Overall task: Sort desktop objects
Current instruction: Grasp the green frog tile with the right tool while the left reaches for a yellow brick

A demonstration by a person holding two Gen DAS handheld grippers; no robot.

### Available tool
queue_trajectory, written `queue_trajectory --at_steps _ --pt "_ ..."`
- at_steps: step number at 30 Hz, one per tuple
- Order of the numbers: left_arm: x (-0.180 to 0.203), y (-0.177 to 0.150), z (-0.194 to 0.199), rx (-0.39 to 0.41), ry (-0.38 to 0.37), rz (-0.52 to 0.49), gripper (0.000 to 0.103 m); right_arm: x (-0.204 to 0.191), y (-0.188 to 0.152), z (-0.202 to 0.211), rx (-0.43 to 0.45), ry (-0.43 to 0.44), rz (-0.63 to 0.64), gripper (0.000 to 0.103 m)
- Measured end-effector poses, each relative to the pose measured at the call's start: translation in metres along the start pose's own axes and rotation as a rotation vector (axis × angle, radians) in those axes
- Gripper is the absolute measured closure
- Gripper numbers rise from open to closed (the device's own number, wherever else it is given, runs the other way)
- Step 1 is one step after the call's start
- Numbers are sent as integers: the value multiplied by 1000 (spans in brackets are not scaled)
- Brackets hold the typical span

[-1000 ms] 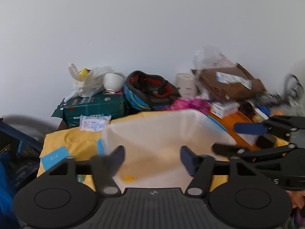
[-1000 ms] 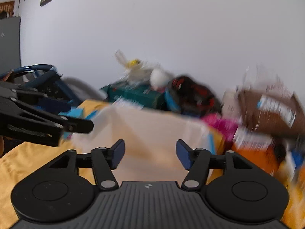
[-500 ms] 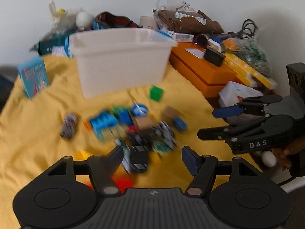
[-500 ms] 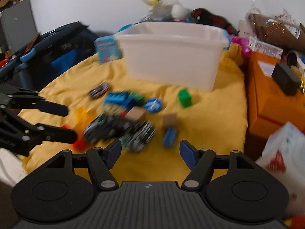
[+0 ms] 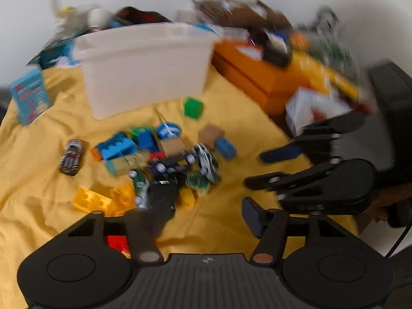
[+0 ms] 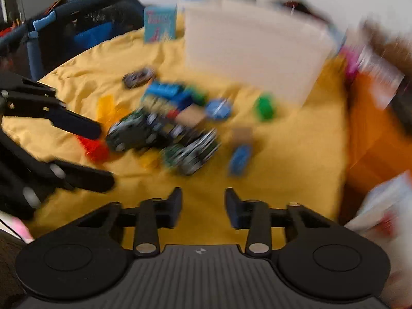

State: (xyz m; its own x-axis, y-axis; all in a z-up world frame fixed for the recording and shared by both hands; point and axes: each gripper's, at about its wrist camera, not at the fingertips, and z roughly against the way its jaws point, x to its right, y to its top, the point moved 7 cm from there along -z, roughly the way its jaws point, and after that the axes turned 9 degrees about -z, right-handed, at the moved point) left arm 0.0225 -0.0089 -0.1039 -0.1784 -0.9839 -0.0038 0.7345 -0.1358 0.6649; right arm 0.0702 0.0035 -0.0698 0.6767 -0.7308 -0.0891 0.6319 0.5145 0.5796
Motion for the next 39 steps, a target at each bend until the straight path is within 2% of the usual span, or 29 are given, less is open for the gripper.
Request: queue_trajectory --at_steps 1,2,5,8,10,12,13,15,16,18,20,24,29,32,36,39 --pt "5 -2 -6 -12 9 -40 42 -3 -3 -5 -13 41 -32 69" --pt "9 -4 -12 -22 9 -80 48 -6 -5 -7 -11 63 -45 77" --pt "13 -11 -31 -41 -11 -163 54 -8 -9 -13 12 52 -1 75" --pt "-1 -14 -56 -78 -34 -137 55 -3 -11 -16 16 55 -26 78" --pt "-10 -12 -63 -81 -7 -119 59 -3 -11 -14 23 53 -52 76" --pt "-16 -6 -64 -77 3 -86 59 -5 -10 -18 36 59 -57 69" --pt "-18 -3 -64 -68 5 -71 62 -7 -11 -18 38 61 -53 68" --pt "-18 -1 -68 -72 -8 -43 81 -12 -11 -18 43 59 -34 68" --pt "-18 -1 -67 -78 -19 -32 85 -15 -9 -17 52 56 -23 68" --pt "-16 -2 -58 -73 -4 -37 85 -21 -5 -14 72 61 11 65" --pt "-19 -4 -44 -53 -17 -16 85 -26 -1 -14 95 67 42 58" --pt "-24 -18 -22 -60 -46 20 86 -33 5 -29 81 56 60 58" --pt "-20 -38 -22 -81 -69 52 86 -25 21 -46 99 18 28 58" --pt "-14 -39 -18 -59 -76 47 86 -25 22 -55 61 42 65 74" --pt "-7 -34 -14 -25 -60 1 86 -30 10 -39 46 10 134 74" --pt "-2 -29 -18 -16 -72 -9 86 -23 -4 -16 36 -22 124 74"
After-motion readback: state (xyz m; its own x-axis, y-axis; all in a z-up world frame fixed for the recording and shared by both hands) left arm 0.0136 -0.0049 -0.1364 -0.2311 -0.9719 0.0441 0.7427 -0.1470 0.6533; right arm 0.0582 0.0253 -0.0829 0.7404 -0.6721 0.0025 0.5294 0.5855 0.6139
